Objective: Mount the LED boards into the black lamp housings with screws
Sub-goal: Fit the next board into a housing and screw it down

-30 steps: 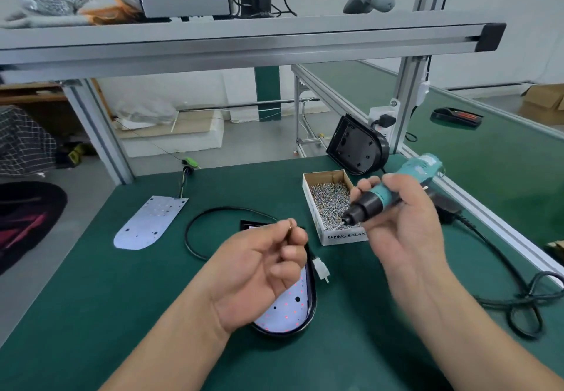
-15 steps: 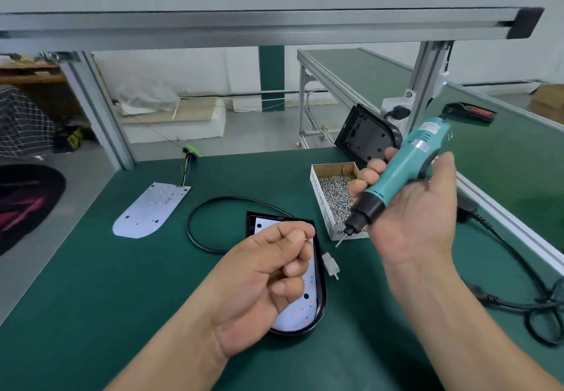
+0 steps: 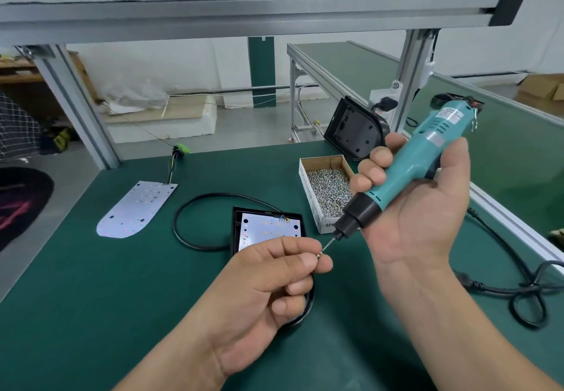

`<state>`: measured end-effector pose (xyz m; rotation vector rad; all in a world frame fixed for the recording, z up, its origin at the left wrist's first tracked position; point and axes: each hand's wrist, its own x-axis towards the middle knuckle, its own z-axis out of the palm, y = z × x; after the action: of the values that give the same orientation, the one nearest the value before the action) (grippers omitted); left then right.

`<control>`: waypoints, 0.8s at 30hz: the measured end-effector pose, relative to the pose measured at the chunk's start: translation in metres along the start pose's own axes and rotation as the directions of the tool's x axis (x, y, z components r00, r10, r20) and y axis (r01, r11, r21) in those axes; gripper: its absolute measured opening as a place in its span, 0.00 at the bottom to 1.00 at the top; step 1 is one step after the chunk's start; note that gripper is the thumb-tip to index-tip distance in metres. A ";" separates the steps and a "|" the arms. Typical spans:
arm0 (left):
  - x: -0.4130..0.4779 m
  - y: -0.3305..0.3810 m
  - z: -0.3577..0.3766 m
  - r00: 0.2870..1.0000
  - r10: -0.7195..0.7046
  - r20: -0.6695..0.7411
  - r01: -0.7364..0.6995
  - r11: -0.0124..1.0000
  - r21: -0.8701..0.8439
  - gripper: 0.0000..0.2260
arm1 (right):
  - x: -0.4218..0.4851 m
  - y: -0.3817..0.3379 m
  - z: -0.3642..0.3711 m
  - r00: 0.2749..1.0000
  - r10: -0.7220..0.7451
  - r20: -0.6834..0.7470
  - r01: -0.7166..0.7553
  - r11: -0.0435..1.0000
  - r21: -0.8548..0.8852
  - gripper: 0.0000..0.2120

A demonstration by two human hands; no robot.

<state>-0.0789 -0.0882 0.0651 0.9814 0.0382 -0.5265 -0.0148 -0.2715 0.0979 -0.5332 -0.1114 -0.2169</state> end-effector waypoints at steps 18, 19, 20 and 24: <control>0.001 -0.005 0.001 0.998 0.064 -0.025 -0.061 0.993 0.101 0.07 | -0.004 0.004 -0.001 0.997 0.033 0.064 -0.033 0.999 -0.001 0.26; 0.001 -0.006 0.001 0.998 0.066 -0.024 -0.063 0.993 0.103 0.07 | -0.004 0.004 -0.001 0.997 0.033 0.065 -0.033 0.999 -0.002 0.26; 0.001 -0.006 0.001 0.997 0.067 -0.023 -0.065 0.993 0.103 0.07 | -0.004 0.003 -0.001 0.997 0.034 0.065 -0.033 0.999 -0.001 0.26; 0.001 -0.006 0.000 0.997 0.070 -0.016 -0.068 0.992 0.105 0.07 | -0.004 0.004 -0.001 0.997 0.035 0.064 -0.035 0.999 0.000 0.26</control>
<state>-0.0807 -0.0912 0.0604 1.0862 -0.0053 -0.4587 -0.0174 -0.2684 0.0947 -0.5409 -0.1641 -0.1656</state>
